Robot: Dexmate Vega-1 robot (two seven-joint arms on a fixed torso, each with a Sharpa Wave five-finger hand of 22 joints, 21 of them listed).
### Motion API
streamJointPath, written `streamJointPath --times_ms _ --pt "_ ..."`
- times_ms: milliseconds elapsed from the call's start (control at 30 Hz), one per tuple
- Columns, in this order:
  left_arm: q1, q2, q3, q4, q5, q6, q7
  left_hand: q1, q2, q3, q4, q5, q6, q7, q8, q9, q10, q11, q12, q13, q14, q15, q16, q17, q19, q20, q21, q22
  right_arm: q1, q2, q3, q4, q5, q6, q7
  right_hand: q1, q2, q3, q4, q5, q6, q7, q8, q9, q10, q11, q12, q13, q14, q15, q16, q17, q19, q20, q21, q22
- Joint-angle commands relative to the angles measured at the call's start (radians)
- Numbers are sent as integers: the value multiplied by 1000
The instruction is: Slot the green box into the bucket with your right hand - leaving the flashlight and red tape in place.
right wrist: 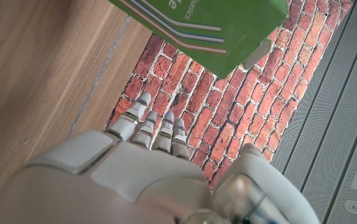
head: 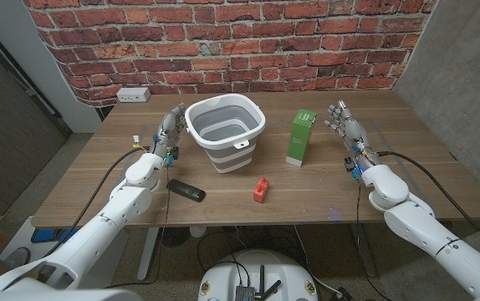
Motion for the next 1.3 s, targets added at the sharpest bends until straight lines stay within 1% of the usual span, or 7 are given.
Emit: streamJointPath --times_ms 33,300,433,567,700,933,1300 --pt "-25 -8 -1 25 -13 7 -14 -12 39 4 4 -4 15 -3 5 6 8 -3 7 3 7 1 6 3 15 -36 6 5 -84 -32 30 -102 -138 -26 -98 23 -22 1 -24 7 -16 -1 -5 3 -1 -5 -2 5 11 -3 -3 -3 7 1 5 3" --pt "-39 2 -4 25 -14 23 -15 -18 41 5 8 -4 23 -2 6 6 15 -3 8 3 14 1 8 4 18 -37 7 5 -135 -56 51 -154 -192 -63 -122 129 -88 -1 -115 19 -63 -9 -5 6 -39 -18 -9 9 -11 -2 -14 -18 -43 9 -8 3" --pt "-34 -1 -7 21 -23 26 -13 -21 41 5 10 -4 24 -2 6 6 19 -1 9 3 18 0 9 3 20 -38 8 5 -151 -74 58 -178 -204 -88 -112 163 -103 -1 -141 23 -85 -9 -7 7 -60 -19 -12 10 -30 9 -19 -23 -93 28 -16 4" --pt "-29 -1 -7 14 -26 29 -12 -23 41 6 11 -5 25 -1 6 6 21 0 9 3 20 0 9 3 21 -38 8 5 -161 -93 66 -197 -207 -109 -94 189 -116 -4 -162 27 -128 -12 -14 9 -104 -20 -17 12 -54 25 -23 -27 -138 70 -14 6" --pt "-22 0 -8 4 -29 33 -7 -25 41 7 12 -5 28 -1 6 6 23 -1 9 3 22 0 9 3 22 -38 8 5 -173 -122 79 -220 -204 -133 -68 223 -132 -10 -187 34 -192 -12 -17 10 -158 13 -18 15 -93 61 -26 -28 -182 92 -9 7" --pt "-3 12 -12 -30 -26 53 19 -31 42 8 16 -5 34 1 7 6 28 0 10 3 26 1 9 4 24 -38 8 5 -184 -149 93 -231 -180 -146 -23 266 -146 -21 -210 46 -301 -6 -19 12 -246 32 -20 19 -165 91 -30 -26 -227 107 -5 7" --pt "17 13 -16 -59 -26 63 45 -39 44 11 22 -4 41 2 7 6 36 0 10 3 32 0 9 4 28 -36 9 5 -179 -189 91 -240 -175 -163 35 295 -150 -38 -215 58 -416 4 -21 14 -353 49 -20 20 -245 120 -31 -24 -274 114 -5 8"
